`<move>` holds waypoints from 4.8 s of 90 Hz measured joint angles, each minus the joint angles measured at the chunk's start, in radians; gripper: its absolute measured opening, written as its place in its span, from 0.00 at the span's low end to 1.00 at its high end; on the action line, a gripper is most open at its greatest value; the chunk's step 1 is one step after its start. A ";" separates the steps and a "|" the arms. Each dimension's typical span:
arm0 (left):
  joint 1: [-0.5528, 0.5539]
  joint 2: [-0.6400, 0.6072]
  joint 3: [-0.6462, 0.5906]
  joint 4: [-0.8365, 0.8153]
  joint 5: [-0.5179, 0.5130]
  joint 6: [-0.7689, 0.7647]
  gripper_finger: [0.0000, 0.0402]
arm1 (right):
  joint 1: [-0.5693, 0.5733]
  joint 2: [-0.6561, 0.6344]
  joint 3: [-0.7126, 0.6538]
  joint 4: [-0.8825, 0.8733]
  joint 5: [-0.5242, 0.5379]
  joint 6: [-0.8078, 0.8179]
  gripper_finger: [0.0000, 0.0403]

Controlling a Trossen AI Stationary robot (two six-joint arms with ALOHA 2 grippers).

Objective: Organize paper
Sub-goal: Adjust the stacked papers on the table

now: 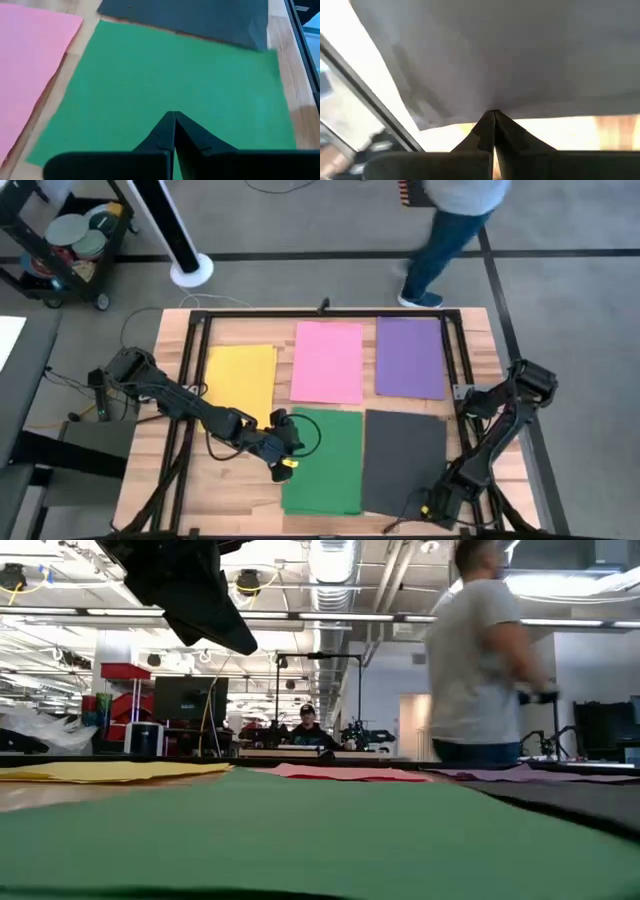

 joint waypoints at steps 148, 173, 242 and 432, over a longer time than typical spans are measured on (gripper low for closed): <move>-0.006 0.000 0.000 0.055 0.001 -0.004 0.00 | -0.104 0.046 0.075 -0.312 0.226 -0.136 0.00; -0.004 0.015 0.000 0.124 0.013 0.047 0.00 | -0.060 0.016 0.073 -0.372 0.235 -0.073 0.00; 0.110 0.640 0.641 0.034 0.224 0.540 0.00 | 0.028 -0.127 0.174 -0.636 0.513 0.069 0.00; 0.213 0.799 0.864 -0.042 0.195 0.531 0.00 | 0.015 -0.126 0.173 -0.494 0.686 0.001 0.00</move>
